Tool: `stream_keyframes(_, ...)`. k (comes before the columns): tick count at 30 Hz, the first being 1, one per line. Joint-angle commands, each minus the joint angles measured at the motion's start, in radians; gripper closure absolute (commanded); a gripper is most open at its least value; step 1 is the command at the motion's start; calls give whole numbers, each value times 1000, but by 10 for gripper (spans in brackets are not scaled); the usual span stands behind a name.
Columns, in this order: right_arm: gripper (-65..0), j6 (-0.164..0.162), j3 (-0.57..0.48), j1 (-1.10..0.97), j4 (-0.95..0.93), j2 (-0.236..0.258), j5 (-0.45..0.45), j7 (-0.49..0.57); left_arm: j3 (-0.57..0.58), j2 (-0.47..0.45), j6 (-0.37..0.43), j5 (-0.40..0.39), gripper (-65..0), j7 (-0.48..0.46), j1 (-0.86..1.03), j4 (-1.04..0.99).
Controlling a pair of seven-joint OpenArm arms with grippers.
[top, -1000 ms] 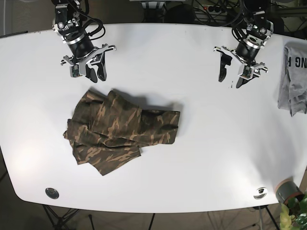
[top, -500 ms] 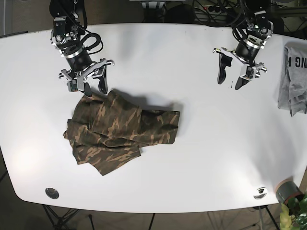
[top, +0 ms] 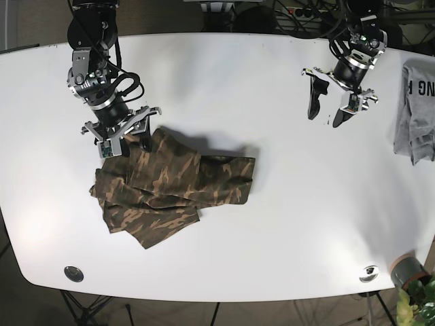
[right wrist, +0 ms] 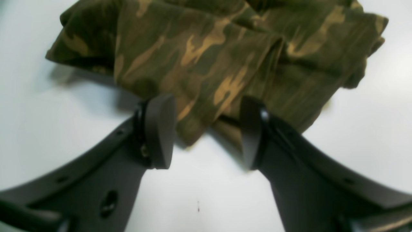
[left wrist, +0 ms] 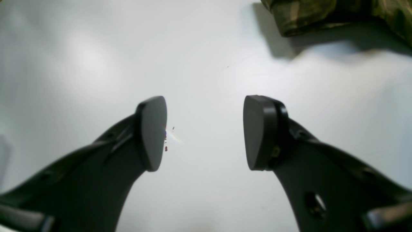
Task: Fold the T-shirt properly
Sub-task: 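Lower the right gripper to the camouflage shirt's edge and grasp it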
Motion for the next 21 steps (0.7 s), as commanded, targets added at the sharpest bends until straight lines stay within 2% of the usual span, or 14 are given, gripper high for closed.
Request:
stream_keyframes(1,-312,2,3,30,17,6,12,21,-3,-7,1,-20,-346,-26,-2,18)
stream_keyframes(12,-312,2,12,108,-90,6,12,21,-1,-7,-2,-21,-344,-26,-17,18)
stream_keyframes(21,-312,2,130,192,-179,6,13,21,-1,-6,-2,-21,-344,-24,-80,17)
